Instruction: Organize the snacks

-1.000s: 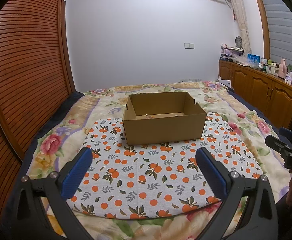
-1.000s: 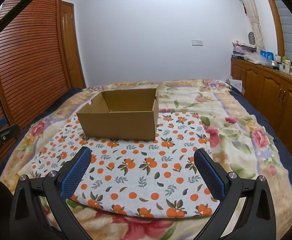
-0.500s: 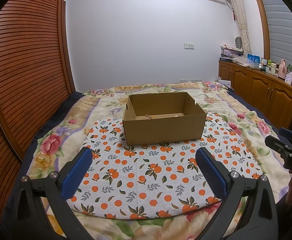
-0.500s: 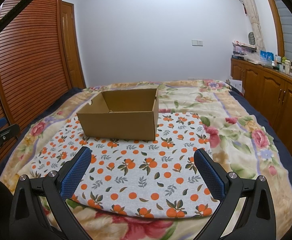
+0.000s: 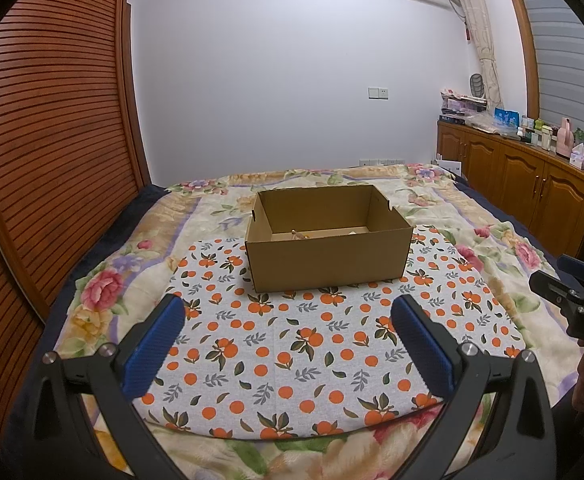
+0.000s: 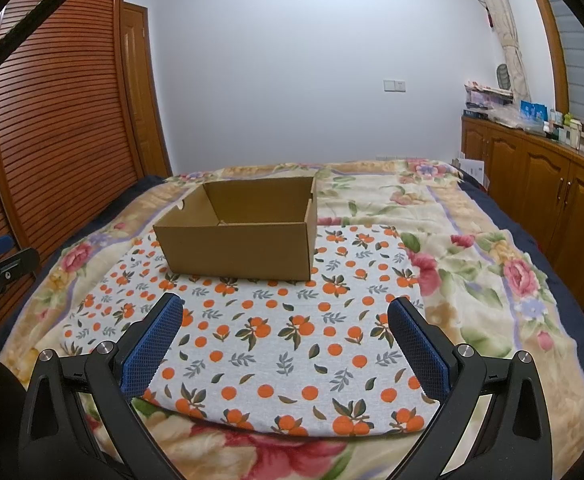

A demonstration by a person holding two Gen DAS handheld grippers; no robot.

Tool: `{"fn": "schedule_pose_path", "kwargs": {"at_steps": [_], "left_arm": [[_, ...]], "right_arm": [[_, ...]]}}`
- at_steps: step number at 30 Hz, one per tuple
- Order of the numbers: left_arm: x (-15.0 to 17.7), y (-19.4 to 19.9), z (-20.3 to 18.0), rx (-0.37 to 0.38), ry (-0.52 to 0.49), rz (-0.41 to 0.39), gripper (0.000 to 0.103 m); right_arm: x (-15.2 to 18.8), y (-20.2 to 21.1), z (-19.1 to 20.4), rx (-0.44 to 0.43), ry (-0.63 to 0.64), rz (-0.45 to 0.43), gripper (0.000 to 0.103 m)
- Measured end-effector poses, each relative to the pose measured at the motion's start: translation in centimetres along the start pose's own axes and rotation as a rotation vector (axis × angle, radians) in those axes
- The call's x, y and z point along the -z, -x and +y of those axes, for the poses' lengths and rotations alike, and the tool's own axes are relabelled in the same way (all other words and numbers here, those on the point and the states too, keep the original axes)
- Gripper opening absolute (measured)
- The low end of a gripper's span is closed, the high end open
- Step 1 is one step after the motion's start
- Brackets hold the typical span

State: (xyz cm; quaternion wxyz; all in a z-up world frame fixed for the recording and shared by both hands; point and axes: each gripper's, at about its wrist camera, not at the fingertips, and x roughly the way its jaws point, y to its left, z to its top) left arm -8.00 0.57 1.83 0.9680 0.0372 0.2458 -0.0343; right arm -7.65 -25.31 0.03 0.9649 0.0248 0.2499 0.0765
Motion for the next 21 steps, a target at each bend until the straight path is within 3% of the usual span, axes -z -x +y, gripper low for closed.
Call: {"fn": "schedule_pose_path", "kwargs": {"at_steps": [21], "left_arm": [[0.02, -0.04, 0.01, 0.0, -0.002, 0.0, 0.103]], "right_arm": [[0.02, 0.02, 0.0, 0.0, 0.001, 0.0, 0.103]]}}
